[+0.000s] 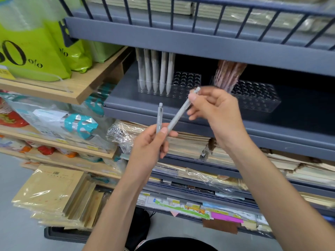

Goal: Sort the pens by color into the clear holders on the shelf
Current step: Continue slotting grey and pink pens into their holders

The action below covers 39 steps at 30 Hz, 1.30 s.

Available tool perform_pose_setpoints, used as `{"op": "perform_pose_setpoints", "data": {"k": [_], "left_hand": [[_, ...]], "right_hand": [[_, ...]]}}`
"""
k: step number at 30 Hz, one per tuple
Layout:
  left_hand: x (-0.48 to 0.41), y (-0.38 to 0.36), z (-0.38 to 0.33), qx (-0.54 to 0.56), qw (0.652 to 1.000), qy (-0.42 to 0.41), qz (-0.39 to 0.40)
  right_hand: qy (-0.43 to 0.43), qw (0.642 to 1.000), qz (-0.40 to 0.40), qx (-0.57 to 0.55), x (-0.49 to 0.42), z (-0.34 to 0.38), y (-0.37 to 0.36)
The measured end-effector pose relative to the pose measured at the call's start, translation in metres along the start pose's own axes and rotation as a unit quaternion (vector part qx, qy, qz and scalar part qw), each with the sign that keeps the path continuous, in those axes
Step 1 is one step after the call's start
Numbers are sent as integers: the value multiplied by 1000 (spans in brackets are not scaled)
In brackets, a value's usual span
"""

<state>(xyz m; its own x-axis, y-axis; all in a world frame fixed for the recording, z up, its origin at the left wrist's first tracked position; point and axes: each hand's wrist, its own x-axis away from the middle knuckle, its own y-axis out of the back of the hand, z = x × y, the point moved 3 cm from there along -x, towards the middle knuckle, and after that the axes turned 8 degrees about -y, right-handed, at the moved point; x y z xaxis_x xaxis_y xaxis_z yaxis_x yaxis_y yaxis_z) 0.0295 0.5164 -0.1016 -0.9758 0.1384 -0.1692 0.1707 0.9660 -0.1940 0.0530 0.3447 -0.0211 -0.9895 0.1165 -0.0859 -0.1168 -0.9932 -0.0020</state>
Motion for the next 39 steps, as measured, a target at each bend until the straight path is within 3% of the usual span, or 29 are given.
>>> {"op": "perform_pose_setpoints", "data": {"k": [4,7,11,15,20,25,31,35,39], "left_hand": [[-3,-4,-2,8,1000,2,16],[-4,2,-5,15,1000,7,10],[-3,16,-6,8,1000,20,20],[-1,25,-10,38,997,42,45],[-1,41,-14,46,997,24,58],[-2,55,-18,20,998,7,62],[-3,60,-15,-4,998,-2,62],[-4,61,-11,40,997,33,49],[-1,59,-12,48,998,6,28]], "right_hand": [[-21,993,92,73,1,-7,-7],[44,997,-14,63,-13,3,1],[142,973,-154,92,-35,8,4],[152,961,-191,131,-62,-4,-10],[113,932,-212,273,-95,-7,-22],[111,882,-195,415,-111,4,-29],[75,890,-154,423,-125,10,-31],[63,901,-125,410,-126,9,-30],[54,891,-153,425,-120,12,-28]]}}
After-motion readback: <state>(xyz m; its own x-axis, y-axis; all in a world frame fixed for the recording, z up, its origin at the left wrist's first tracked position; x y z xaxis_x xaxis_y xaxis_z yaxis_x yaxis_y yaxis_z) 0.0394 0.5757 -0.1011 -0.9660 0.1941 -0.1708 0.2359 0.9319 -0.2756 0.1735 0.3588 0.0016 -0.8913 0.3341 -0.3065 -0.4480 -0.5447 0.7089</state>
